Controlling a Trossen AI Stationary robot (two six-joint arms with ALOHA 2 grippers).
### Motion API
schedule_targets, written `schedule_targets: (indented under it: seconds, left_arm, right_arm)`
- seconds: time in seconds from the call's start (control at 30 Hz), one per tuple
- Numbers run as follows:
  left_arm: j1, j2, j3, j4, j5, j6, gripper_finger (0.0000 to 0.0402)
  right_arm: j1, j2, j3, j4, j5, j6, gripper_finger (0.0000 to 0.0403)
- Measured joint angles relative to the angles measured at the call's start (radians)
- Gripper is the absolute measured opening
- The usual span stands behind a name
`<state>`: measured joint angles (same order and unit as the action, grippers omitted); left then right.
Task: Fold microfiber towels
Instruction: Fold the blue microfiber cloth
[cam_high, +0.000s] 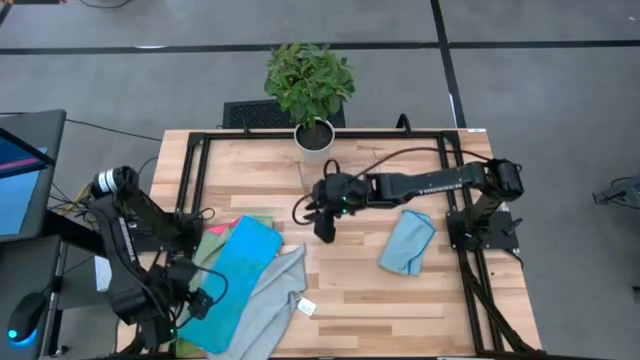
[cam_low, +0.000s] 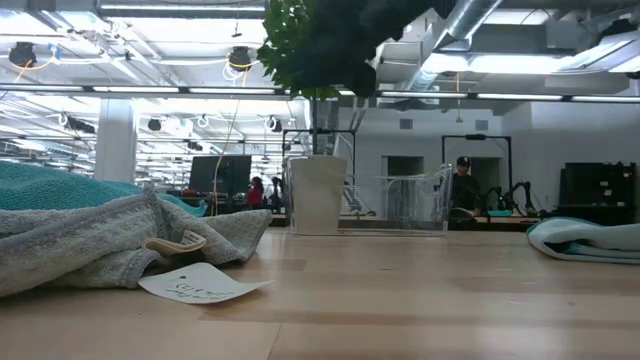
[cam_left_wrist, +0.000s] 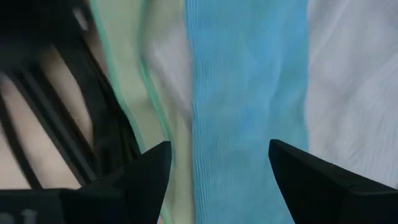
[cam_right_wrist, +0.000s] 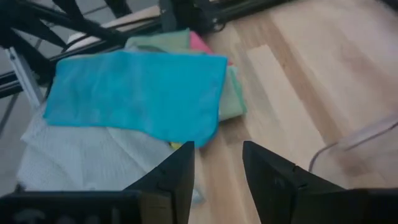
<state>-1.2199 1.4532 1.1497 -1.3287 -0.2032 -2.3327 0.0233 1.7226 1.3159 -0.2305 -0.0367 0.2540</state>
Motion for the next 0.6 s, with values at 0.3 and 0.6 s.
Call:
schedule_targets:
  seconds: [0.3, 0.6]
  left_arm:
    - [-0.044, 0.019, -0.167, 0.322, 0.069, -0.001, 0.0263]
    - [-0.042, 0.018, -0.173, 0.330, 0.110, -0.005, 0.0261]
  right_arm:
    - [-0.004, 0.000, -0.011, -0.054, -0.044, -0.019, 0.0159]
    - [0.023, 0.000, -0.011, -0.054, -0.043, -0.019, 0.0159]
